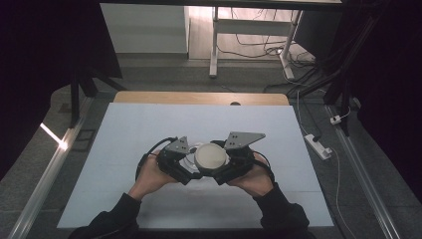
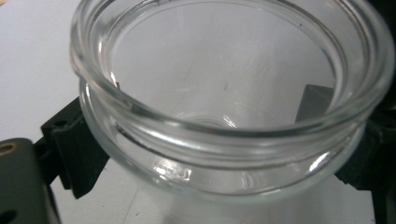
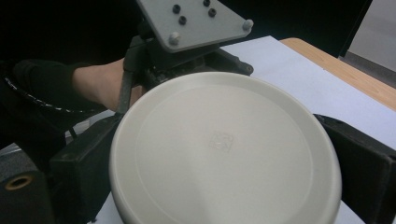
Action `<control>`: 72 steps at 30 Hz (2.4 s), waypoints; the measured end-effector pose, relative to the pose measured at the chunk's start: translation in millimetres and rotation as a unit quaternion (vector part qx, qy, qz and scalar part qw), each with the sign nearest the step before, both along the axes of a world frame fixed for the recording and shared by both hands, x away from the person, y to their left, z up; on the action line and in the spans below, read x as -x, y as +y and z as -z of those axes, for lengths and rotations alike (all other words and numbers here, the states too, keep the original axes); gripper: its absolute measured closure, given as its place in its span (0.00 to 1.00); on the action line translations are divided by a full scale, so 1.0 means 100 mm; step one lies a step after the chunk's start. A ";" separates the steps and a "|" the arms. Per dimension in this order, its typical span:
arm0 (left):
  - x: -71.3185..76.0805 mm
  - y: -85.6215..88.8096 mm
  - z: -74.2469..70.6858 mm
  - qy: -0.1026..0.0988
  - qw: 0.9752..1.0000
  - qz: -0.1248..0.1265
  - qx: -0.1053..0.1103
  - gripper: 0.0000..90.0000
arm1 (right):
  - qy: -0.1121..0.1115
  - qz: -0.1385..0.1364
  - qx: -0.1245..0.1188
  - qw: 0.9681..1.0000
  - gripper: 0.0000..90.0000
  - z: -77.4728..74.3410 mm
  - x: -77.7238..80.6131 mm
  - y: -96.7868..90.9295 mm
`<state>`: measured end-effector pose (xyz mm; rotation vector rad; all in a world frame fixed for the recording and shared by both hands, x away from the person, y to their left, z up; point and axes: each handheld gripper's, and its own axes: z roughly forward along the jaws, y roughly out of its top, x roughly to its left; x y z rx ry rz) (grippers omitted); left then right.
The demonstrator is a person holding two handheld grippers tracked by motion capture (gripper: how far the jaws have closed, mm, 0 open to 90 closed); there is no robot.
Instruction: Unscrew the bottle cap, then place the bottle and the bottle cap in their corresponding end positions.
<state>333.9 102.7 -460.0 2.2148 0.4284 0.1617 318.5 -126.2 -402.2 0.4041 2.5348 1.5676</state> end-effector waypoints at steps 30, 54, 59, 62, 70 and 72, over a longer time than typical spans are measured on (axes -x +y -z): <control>-0.19 0.12 -0.05 -0.011 0.998 -0.061 0.025 0.08 | 0.001 0.015 0.012 1.000 0.07 0.17 0.20 -0.08; -0.39 0.08 -0.05 -0.016 0.996 -0.083 0.035 0.08 | 0.003 0.000 0.019 1.000 0.07 0.46 0.31 -0.04; -0.46 0.07 -0.04 -0.016 0.995 -0.087 0.037 0.08 | 0.006 0.001 0.018 1.000 0.07 0.52 0.30 -0.02; -0.49 0.06 -0.02 -0.016 0.995 -0.088 0.038 0.08 | 0.008 0.003 0.019 1.000 0.07 0.56 0.30 -0.01; -0.60 0.01 0.02 -0.017 0.995 -0.090 0.039 0.08 | 0.012 0.006 0.020 1.000 0.07 0.67 0.27 0.01; -0.62 0.00 0.02 -0.017 0.995 -0.090 0.037 0.08 | 0.012 0.005 0.022 1.000 0.07 0.70 0.26 0.02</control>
